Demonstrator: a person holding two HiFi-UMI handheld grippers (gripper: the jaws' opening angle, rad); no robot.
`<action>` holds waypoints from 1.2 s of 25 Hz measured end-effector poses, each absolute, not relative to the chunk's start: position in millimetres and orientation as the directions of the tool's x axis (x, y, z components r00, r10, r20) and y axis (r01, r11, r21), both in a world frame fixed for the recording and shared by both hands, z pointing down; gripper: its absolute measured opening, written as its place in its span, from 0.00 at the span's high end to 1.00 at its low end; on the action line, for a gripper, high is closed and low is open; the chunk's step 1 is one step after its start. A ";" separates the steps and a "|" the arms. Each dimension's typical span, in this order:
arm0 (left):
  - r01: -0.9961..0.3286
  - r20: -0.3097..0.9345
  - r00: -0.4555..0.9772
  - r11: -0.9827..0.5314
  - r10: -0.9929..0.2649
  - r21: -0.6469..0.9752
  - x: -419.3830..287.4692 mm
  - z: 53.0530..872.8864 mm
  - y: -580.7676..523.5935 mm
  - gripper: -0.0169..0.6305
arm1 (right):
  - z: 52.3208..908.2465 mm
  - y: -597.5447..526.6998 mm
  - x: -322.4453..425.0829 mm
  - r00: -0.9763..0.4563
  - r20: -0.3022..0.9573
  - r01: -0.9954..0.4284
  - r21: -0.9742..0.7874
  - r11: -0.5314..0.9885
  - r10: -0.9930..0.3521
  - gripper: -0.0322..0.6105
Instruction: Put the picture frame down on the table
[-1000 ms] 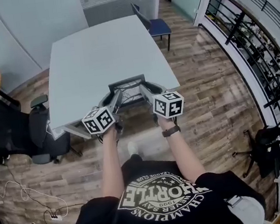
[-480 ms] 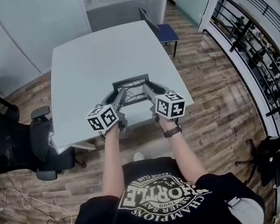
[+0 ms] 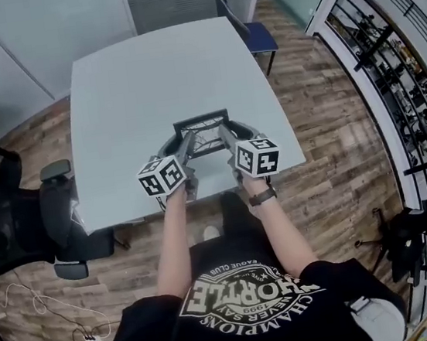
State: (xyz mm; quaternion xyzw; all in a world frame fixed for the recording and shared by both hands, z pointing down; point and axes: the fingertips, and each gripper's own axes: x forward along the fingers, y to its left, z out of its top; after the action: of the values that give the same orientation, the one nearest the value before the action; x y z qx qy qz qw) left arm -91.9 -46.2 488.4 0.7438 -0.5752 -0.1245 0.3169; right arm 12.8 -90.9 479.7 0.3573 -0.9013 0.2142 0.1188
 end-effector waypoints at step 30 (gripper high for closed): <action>-0.745 0.469 0.243 0.146 -0.849 0.651 -143.1 609.4 -157.5 0.77 | 606.2 -210.8 -43.6 -0.640 0.640 -0.733 -0.344 0.587 -0.424 0.77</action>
State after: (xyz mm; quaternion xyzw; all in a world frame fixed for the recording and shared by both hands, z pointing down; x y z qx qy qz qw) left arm -143.1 -157.5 609.4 0.6508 -0.6122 -0.0586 0.4452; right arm -43.6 -210.8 606.2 0.3390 -0.8535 0.3028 0.2549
